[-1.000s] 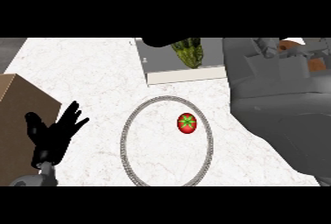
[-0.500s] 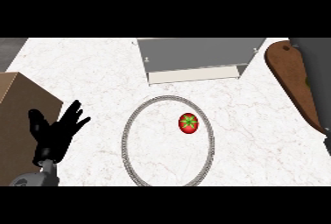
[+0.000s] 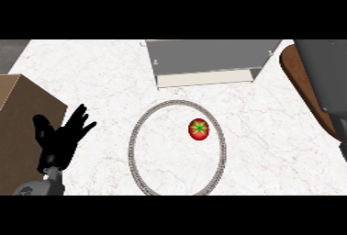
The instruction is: Pick the squash from the placemat and place it in the tiered shelf
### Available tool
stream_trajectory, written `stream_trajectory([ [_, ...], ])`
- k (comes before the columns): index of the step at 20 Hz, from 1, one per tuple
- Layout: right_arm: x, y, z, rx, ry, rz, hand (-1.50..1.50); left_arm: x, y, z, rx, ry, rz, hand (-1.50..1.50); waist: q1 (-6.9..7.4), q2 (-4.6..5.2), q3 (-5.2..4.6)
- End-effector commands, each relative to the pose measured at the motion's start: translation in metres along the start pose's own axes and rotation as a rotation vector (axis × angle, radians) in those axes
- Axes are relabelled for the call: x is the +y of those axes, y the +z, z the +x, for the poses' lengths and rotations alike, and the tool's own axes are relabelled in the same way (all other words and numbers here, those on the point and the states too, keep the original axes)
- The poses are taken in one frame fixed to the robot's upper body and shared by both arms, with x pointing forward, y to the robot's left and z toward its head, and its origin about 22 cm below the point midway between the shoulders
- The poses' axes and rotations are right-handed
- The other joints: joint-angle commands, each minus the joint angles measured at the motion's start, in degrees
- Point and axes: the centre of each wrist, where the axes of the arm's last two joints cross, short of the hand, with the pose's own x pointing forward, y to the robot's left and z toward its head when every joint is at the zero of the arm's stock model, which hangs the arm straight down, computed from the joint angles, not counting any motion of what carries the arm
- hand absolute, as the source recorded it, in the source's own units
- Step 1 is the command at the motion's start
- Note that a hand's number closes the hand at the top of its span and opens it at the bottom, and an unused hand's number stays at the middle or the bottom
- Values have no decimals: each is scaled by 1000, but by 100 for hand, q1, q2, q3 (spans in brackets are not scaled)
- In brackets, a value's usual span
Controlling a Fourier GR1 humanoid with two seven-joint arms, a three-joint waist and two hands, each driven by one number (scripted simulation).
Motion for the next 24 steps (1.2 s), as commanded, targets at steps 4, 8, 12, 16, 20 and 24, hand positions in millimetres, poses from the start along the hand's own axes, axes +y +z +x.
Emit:
stream_trajectory([
  [4,32,-22,-10,3,12,-30,150,-7,-2,-1,75,8,-19,0,38,35,-35],
  [8,23,-34,-34,-8,48,-37,150,2,-1,-6,61,2,-11,0,35,41,-35],
  [12,32,-42,-39,-33,27,-45,150,-10,-7,-1,51,5,-11,0,53,53,-36],
  [16,19,-46,-41,-54,-19,-42,150,0,-6,-8,70,-10,-9,0,23,41,-35],
  [20,42,-50,-56,-80,14,-30,150,-16,-5,-6,60,-19,-9,0,46,51,-34],
  [24,27,-54,-53,-60,102,2,150,-10,-9,0,59,-10,-26,0,42,50,-35],
])
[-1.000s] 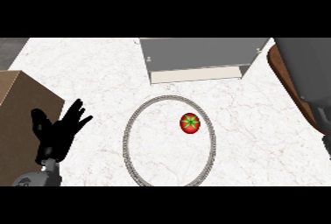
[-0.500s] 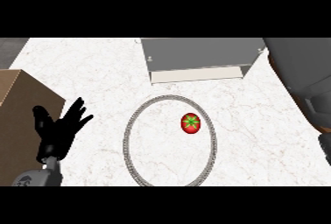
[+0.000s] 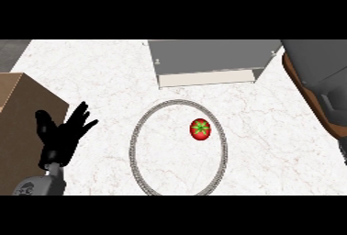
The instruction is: Pick the squash from the placemat and place it in the tiered shelf
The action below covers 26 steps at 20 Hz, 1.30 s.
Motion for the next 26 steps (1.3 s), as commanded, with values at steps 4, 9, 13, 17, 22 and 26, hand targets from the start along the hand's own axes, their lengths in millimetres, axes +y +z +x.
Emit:
stream_trajectory([
  [4,-15,-3,-2,90,-171,-81,150,-6,6,-18,54,14,-19,0,-51,-9,-37],
  [9,-25,-5,0,112,-312,-113,-150,-24,6,-16,42,-2,-13,0,-23,3,-35],
  [13,-30,-3,8,94,-488,-127,-150,14,0,-21,63,28,20,0,-86,1,-40],
  [17,-44,-6,-12,121,-644,-201,-150,16,2,-17,60,8,-7,0,-39,17,-38],
  [22,-73,-5,-20,169,-709,-355,-150,-1,12,-17,48,-7,6,0,-13,4,-38],
  [26,-92,-3,-58,235,-631,-471,-150,-13,6,-3,60,1,10,0,-118,-8,-35],
])
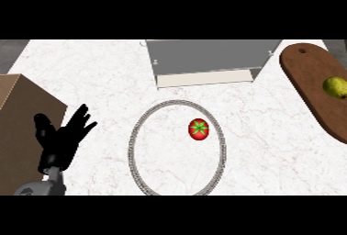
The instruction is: Pick the squash from the placemat and place it in the tiered shelf
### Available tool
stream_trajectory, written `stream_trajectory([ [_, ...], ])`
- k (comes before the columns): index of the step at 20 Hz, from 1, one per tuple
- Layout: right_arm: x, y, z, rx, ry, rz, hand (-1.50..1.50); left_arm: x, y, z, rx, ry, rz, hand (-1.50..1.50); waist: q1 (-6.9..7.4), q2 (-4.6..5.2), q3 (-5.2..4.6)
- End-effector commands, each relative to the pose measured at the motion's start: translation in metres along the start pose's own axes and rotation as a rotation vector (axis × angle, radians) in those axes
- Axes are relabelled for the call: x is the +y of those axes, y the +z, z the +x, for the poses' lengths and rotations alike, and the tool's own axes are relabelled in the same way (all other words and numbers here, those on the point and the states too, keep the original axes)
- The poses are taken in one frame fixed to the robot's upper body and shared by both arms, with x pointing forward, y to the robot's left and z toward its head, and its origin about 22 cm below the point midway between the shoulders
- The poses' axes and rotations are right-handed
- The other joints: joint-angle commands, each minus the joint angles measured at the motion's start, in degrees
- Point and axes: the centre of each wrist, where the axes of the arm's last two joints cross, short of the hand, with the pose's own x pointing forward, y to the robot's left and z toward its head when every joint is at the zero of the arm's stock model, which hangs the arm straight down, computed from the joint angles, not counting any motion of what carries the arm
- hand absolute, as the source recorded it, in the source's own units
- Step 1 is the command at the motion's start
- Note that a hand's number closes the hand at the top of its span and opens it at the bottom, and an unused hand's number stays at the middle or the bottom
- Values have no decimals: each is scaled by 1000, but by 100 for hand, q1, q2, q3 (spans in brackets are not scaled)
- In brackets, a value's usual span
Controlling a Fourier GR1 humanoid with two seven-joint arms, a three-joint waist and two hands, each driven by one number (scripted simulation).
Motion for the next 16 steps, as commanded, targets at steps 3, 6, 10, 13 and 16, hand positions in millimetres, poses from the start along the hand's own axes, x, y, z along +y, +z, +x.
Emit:
stream_trajectory([
  [3,-45,-14,-4,45,-43,-222,-150,1,1,-19,70,15,-3,0,-69,5,-22],
  [6,-100,-25,-1,76,-99,-273,-150,2,6,-26,46,4,20,0,-87,-9,-18],
  [10,-138,-30,-24,103,-163,-260,-150,6,-7,-10,52,9,30,0,-88,10,-17],
  [13,-173,-29,-48,122,-135,-215,-150,17,-2,-25,63,24,26,0,-108,2,-17],
  [16,-205,-25,-52,80,-149,-165,-150,8,-1,-5,63,9,20,0,-148,-25,-13],
])
